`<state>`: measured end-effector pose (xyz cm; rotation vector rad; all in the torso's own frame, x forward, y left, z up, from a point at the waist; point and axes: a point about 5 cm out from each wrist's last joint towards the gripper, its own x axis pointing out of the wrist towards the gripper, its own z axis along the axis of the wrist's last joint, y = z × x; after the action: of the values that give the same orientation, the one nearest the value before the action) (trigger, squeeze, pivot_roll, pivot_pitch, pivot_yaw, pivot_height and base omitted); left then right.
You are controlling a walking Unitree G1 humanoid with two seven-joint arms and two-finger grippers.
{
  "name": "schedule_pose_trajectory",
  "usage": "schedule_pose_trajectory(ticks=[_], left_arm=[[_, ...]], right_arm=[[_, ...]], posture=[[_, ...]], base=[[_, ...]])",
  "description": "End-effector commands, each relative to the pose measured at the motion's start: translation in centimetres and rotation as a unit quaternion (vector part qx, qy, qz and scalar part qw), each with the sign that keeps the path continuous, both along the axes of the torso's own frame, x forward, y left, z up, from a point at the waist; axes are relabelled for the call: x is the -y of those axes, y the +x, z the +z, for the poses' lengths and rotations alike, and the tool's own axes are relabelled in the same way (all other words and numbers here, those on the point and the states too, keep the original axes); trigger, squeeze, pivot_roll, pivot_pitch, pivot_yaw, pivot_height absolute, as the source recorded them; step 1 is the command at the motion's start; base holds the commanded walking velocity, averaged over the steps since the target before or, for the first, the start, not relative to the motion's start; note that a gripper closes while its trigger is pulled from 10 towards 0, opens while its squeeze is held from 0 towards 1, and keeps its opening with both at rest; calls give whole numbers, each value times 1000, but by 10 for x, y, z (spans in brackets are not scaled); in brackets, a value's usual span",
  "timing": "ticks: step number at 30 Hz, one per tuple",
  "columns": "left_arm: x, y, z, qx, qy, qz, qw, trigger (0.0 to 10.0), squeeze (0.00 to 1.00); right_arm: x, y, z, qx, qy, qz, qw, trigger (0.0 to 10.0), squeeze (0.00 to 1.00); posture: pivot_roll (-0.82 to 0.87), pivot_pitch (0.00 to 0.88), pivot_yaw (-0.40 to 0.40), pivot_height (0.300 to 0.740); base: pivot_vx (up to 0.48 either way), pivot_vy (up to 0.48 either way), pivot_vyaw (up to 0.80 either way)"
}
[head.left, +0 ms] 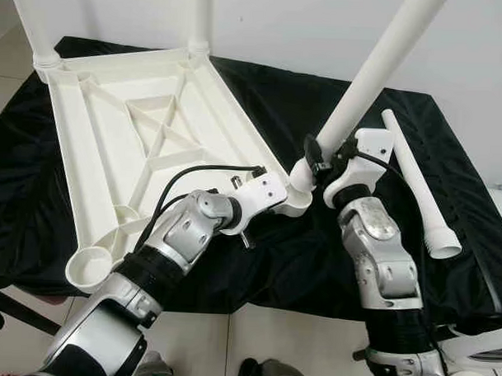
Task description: Building children table
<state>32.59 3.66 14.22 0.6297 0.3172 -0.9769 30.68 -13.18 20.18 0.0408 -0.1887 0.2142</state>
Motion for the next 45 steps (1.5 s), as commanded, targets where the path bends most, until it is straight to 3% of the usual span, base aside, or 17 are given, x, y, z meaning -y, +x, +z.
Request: schedule_pose_trajectory(ticks=[1,19,33,45], left_arm=[[-18,4,-18,-9,46,48,998,10000,0],[-20,6,-16,-2,42,50,998,10000,0],[-16,5,-12,5,35,49,998,10000,0],[-19,6,-9,10,34,54,998,10000,0]], right_arm=[[4,-3,2,-1,3,11,1000,10000,0],[10,-10,-12,-41,-18,64,997,10000,0],[-3,15,-28,-62,14,76,995,10000,0],[-13,18,-36,-79,12,108,991,10000,0]], posture=[[52,77,-83,740],[46,62,-85,740],[61,67,-93,740],[74,76,-101,740]], base=[[0,0,0],[0,0,0],[0,0,0],[0,0,0]])
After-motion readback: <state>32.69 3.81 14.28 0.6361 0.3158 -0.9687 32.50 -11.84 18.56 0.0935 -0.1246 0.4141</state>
